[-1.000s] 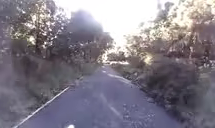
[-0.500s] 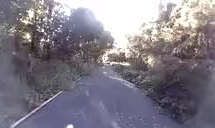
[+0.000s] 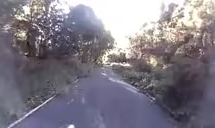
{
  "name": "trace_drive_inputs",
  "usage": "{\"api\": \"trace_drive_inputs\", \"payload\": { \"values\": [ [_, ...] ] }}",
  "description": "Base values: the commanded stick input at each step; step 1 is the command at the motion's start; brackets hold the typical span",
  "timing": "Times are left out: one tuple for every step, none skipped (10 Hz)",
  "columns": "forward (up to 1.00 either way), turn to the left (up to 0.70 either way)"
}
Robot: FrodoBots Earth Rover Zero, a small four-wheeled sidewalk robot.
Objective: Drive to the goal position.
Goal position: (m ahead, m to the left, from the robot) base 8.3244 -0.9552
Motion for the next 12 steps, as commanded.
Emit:
{"api": "trace_drive_inputs", "payload": {
  "values": [
    [0.70, 0.00],
    [0.70, 0.00],
    [0.70, 0.00],
    [0.70, 0.00],
    [0.70, 0.00],
    [0.70, -0.14],
    [0.70, -0.14],
    [0.70, -0.10],
    [0.70, 0.00],
    [0.70, 0.00],
    [0.70, 0.00],
    [0.70, 0.00]
  ]
}}
